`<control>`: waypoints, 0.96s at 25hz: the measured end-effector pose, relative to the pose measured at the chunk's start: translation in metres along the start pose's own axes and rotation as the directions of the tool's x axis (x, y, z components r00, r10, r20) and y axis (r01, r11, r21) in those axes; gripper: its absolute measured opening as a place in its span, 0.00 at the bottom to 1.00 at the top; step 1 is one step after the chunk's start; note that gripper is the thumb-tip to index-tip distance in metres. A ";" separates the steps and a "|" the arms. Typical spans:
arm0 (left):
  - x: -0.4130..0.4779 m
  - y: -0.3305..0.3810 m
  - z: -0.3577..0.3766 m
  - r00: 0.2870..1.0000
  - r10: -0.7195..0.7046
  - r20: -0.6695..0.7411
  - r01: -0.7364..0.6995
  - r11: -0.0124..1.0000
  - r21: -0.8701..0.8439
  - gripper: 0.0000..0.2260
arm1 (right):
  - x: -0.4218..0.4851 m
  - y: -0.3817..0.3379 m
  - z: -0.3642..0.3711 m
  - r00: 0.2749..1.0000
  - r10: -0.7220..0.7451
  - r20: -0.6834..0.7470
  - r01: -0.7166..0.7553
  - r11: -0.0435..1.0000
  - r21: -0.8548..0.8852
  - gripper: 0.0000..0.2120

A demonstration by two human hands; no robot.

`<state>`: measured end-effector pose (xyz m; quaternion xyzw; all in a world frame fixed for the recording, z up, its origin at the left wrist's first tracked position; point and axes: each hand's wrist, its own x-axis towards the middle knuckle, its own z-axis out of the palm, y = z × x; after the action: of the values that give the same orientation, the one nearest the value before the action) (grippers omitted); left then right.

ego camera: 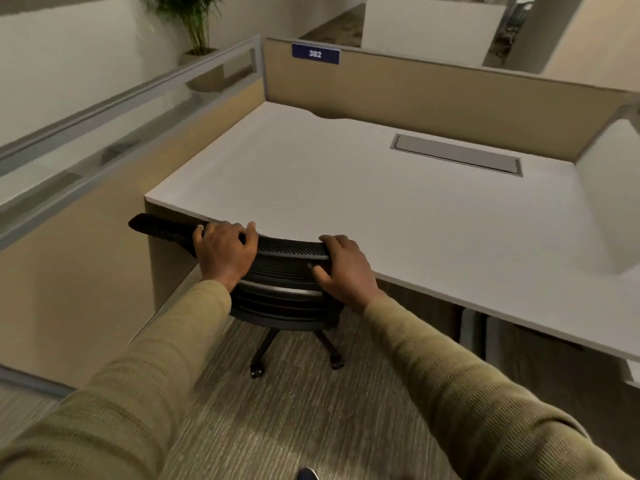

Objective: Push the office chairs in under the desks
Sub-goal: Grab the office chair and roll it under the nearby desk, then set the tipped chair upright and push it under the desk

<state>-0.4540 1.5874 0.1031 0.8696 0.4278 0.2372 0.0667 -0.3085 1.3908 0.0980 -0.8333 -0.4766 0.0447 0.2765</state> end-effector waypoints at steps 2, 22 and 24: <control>-0.020 0.005 0.003 0.998 0.051 -0.027 -0.052 0.997 -0.050 0.27 | -0.031 0.007 0.001 0.998 0.025 -0.055 -0.024 1.000 0.012 0.36; -0.457 0.135 0.002 0.795 0.386 0.468 -0.387 0.917 -0.099 0.42 | -0.488 0.077 -0.048 0.917 0.398 0.008 -0.387 0.897 -0.216 0.35; -0.482 0.149 -0.011 0.773 0.422 0.474 -0.426 0.898 -0.105 0.39 | -0.518 0.073 -0.052 0.905 0.425 -0.008 -0.417 0.885 -0.209 0.35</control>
<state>-0.6047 1.1192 -0.0114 0.9749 0.1911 0.0183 0.1128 -0.5156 0.9157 0.0072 -0.9398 -0.2918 0.0700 0.1636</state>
